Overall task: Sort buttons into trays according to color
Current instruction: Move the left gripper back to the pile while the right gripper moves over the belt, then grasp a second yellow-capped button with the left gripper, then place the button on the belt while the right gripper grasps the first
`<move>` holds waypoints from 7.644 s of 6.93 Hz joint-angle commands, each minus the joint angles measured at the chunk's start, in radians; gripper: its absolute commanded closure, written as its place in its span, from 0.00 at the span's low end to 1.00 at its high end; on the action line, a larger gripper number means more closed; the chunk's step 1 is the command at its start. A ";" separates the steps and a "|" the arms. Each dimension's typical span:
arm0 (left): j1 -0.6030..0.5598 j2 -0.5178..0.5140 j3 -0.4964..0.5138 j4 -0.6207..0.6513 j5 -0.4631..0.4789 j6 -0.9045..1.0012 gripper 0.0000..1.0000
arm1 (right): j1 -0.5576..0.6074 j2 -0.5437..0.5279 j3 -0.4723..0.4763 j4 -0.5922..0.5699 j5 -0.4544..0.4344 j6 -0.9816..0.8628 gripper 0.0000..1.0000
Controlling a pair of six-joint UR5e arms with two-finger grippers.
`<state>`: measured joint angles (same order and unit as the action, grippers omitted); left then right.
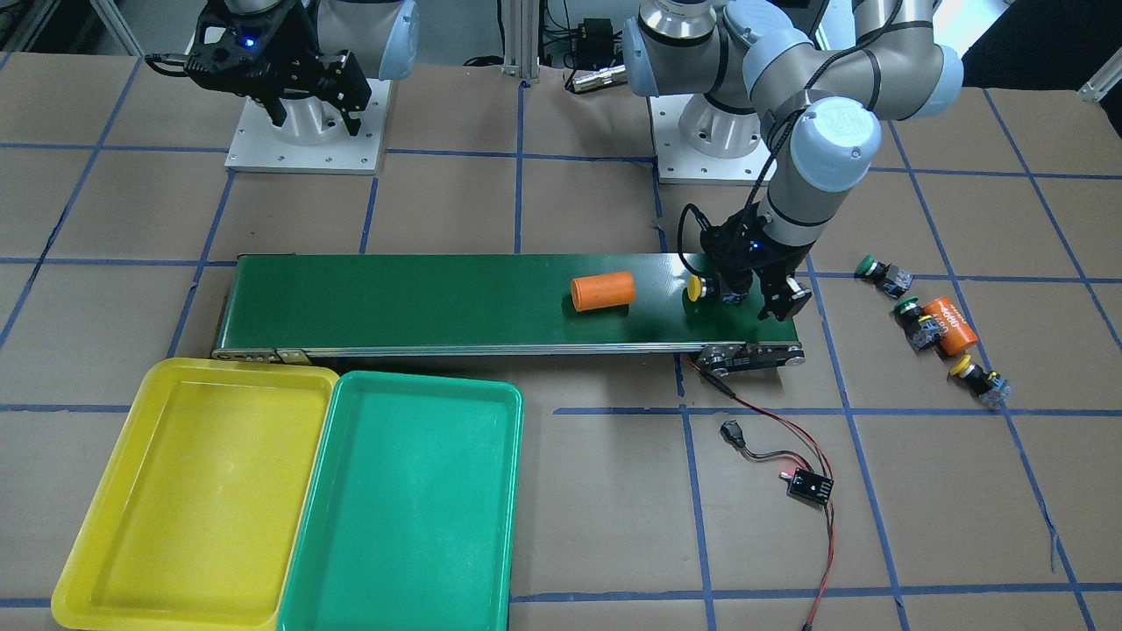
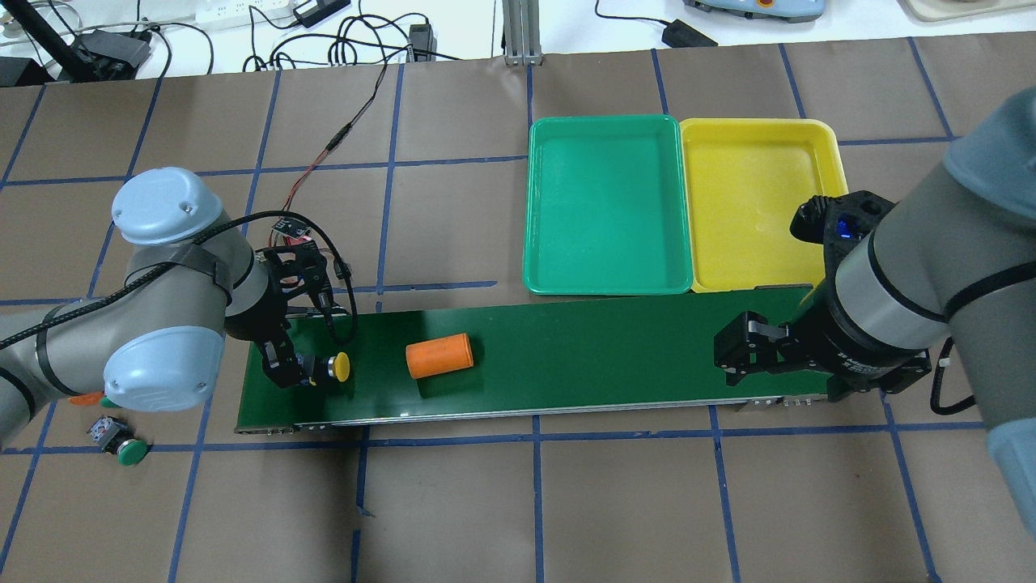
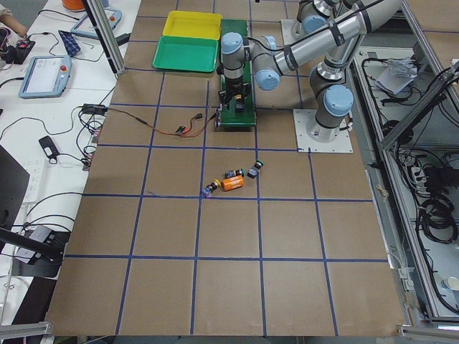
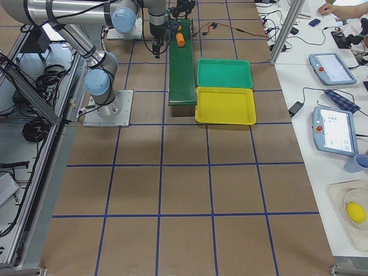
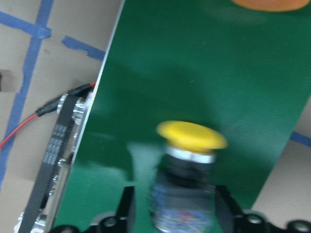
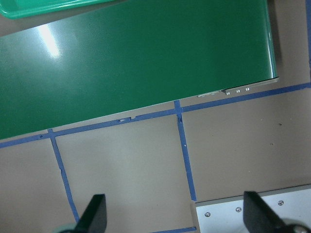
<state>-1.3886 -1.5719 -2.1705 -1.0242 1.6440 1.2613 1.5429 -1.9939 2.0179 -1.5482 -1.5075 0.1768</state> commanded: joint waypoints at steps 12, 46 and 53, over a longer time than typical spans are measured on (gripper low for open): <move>0.557 -0.466 0.449 0.095 -0.049 0.467 0.00 | 0.063 0.061 -0.030 -0.118 0.102 0.915 0.00; -0.063 0.038 0.004 -0.125 -0.073 -0.657 0.19 | 0.192 0.279 -0.120 -0.134 0.036 1.164 0.00; 0.532 -0.020 0.005 -0.033 -0.065 -0.640 0.00 | 0.381 0.530 -0.119 -0.390 0.038 1.360 0.00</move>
<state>-0.9447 -1.5906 -2.1300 -1.0698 1.5782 0.6183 1.9053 -1.4991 1.8978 -1.8980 -1.4696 1.5020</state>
